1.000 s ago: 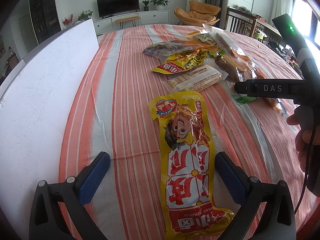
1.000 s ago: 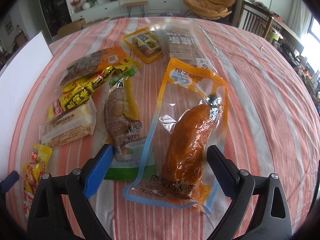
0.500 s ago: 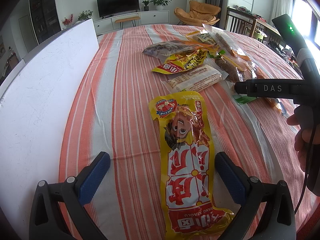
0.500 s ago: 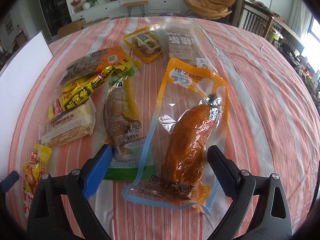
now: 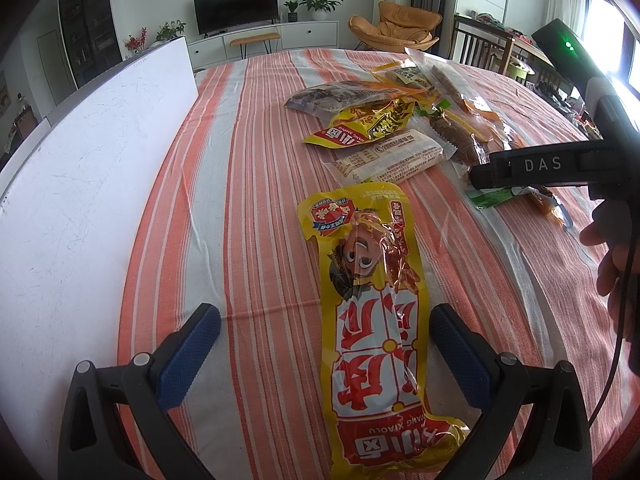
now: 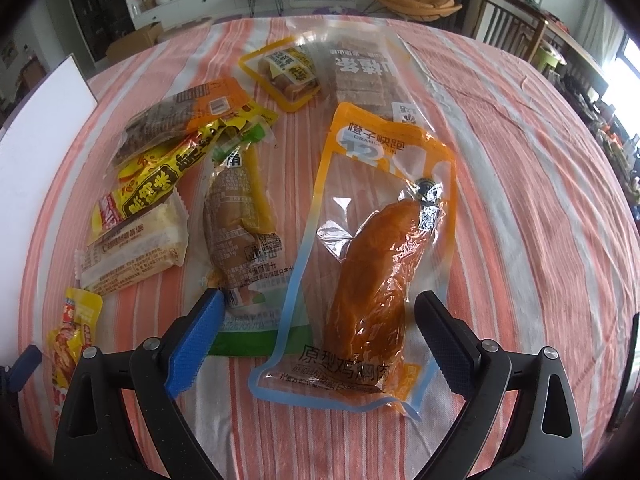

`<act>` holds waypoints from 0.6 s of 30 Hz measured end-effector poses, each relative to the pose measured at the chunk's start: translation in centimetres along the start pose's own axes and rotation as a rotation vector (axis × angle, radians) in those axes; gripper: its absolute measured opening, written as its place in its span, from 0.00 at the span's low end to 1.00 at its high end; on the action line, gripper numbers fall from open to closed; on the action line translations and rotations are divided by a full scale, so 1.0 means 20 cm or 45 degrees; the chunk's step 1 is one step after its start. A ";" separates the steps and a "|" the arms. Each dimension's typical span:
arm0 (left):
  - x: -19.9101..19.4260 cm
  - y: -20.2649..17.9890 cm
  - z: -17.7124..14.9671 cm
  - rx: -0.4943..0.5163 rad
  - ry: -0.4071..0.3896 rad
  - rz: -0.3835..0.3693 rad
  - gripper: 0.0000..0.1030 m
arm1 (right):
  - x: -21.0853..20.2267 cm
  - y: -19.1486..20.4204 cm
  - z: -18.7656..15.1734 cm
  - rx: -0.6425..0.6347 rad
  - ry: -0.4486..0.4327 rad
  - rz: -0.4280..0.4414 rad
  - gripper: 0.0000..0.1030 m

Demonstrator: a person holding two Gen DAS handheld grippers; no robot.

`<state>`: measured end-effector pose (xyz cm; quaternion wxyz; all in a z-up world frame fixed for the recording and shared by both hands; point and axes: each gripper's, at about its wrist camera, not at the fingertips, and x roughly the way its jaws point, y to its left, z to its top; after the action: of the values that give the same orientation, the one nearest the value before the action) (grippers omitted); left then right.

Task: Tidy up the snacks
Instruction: 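Lower the open right tool around the orange sausage bag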

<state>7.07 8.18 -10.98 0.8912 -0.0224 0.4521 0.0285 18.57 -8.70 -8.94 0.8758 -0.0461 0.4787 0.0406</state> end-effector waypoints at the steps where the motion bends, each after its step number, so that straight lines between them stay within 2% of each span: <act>1: 0.00 0.00 0.00 0.000 0.000 0.000 1.00 | 0.00 0.00 0.01 -0.002 0.014 0.001 0.94; 7: 0.00 0.00 0.00 0.000 0.000 0.000 1.00 | 0.02 -0.01 0.06 -0.023 0.099 0.015 0.94; 18: 0.00 0.00 0.00 0.000 -0.001 0.000 1.00 | 0.02 0.00 0.03 -0.032 0.043 0.017 0.94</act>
<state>7.07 8.19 -11.00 0.8914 -0.0224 0.4517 0.0283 19.17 -8.67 -8.93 0.8666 -0.0545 0.4933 0.0516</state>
